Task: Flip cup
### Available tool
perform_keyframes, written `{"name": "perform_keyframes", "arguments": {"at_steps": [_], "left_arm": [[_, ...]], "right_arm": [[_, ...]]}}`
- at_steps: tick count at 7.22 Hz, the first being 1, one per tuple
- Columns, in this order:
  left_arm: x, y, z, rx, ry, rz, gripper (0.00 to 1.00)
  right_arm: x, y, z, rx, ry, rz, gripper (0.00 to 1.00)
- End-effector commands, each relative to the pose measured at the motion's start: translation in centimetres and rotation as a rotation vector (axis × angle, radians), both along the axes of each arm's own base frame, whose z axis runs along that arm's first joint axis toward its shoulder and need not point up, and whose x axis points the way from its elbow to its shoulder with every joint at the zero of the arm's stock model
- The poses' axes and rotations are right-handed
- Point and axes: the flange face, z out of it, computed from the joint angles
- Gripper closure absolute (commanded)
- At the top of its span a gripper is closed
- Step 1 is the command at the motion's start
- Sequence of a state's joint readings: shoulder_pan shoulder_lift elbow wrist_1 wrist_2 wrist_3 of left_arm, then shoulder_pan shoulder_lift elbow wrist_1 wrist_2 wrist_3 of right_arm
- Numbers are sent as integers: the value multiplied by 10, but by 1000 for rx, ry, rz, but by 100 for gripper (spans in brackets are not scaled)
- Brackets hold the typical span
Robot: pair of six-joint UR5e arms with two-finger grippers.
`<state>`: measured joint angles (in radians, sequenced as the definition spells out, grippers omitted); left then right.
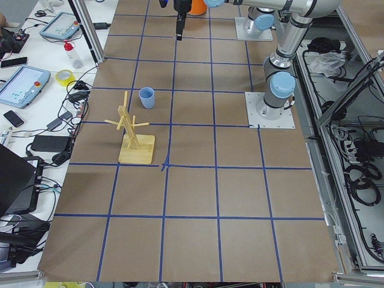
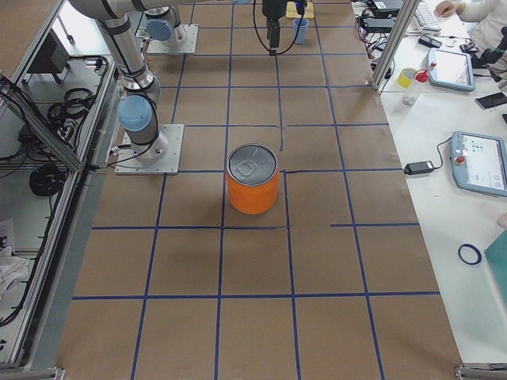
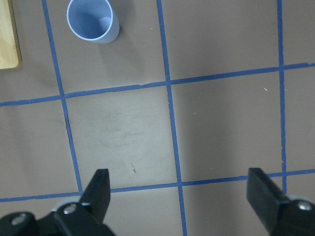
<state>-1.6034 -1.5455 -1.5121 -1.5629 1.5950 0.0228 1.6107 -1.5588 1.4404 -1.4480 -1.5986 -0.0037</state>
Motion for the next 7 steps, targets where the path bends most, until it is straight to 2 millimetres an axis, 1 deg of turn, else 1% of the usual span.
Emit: {"name": "perform_keyframes", "arguments": {"at_steps": [1,5,7], "left_arm": [[0,1,0,-3,31,28,0],[1,3,0,-2,18,34,0],[1,5,3,-5,18,34,0]], "right_arm": [[-1,0,0,0,0,-1,0],[-4,-1,0,0,0,-7,0],[-2,-7,2,-41,-6,-7,0]]}}
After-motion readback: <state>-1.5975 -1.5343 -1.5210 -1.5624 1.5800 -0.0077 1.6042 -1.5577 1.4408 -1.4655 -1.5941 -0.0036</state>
